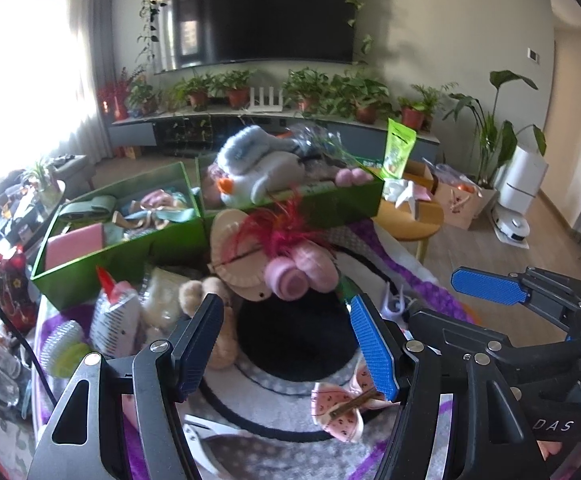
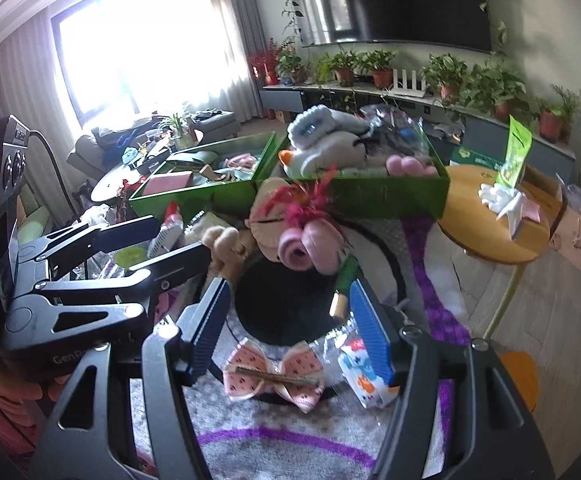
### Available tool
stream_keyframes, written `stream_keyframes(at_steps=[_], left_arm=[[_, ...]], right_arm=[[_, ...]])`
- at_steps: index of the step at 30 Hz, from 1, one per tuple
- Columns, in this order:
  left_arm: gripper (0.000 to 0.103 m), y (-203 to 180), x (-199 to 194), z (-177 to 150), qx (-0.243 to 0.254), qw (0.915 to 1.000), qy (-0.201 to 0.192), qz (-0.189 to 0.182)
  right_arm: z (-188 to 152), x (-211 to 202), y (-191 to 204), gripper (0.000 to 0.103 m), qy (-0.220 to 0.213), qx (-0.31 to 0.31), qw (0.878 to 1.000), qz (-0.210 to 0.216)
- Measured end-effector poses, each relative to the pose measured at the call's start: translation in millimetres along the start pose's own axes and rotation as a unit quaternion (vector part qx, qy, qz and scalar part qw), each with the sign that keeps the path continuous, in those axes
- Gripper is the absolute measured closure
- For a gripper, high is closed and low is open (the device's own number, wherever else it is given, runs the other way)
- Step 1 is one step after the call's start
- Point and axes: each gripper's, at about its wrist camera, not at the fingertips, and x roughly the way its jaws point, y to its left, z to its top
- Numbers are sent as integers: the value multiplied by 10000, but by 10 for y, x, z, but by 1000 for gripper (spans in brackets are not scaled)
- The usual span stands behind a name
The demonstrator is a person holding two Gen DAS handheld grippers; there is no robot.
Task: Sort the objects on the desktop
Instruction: 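Withdraw both grippers from the box back over the blanket, then lower both grippers around the clear-wrapped package with colourful print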
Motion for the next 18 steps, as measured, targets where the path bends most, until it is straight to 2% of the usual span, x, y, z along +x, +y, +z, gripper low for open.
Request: stream_keyframes(at_steps=[12, 18], left_arm=[[36, -358, 293, -123, 224, 9986, 309, -375], [36, -539, 486, -234, 458, 9952, 539, -674]], right_arm=[[-303, 22, -377, 41, 225, 469, 9984, -240], [-490, 53, -552, 41, 390, 719, 9957, -434]])
